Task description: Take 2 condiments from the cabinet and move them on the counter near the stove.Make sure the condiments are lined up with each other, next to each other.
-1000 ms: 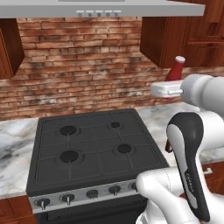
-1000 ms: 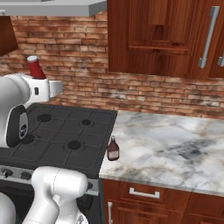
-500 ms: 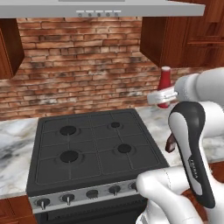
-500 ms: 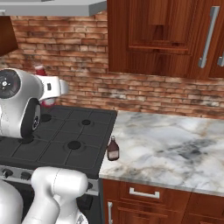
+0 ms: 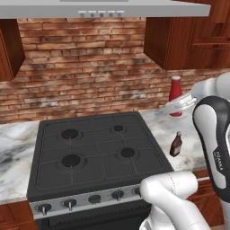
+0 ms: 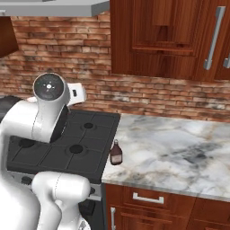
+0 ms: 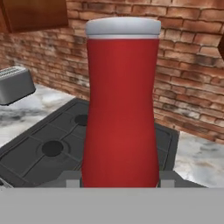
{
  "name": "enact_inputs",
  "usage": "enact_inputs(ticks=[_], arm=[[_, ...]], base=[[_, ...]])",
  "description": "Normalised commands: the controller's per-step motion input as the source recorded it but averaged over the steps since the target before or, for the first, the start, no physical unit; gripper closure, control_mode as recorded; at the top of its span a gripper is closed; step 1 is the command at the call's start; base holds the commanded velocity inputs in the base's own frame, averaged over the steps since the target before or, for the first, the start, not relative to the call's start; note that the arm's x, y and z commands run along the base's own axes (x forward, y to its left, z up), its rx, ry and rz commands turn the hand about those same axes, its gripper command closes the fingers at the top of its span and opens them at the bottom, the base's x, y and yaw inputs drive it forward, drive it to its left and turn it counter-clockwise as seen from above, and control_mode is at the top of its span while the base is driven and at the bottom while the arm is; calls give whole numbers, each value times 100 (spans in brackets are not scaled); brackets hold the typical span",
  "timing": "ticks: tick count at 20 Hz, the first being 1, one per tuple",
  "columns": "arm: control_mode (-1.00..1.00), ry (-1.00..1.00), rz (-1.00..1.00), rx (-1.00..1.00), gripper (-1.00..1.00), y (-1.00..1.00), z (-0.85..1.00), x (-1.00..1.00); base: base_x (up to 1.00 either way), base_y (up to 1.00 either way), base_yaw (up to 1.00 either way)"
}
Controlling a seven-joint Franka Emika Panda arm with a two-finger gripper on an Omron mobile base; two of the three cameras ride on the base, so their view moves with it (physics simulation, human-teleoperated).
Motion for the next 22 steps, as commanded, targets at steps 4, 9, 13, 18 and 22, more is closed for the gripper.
enact_inputs(ticks=[4,9,13,18,22], arm=[[-100,0,7,0,100,-42,-31,3],[-100,5,0,2,100,-50,-30,1],[-100,2,0,3,100,-53,-41,0],[-100,0,0,0,100,-17,-44,0],[-100,0,0,0,100,-20,-42,0]], base=[[0,0,0],[0,0,0],[0,0,0],[0,0,0],[0,0,0]])
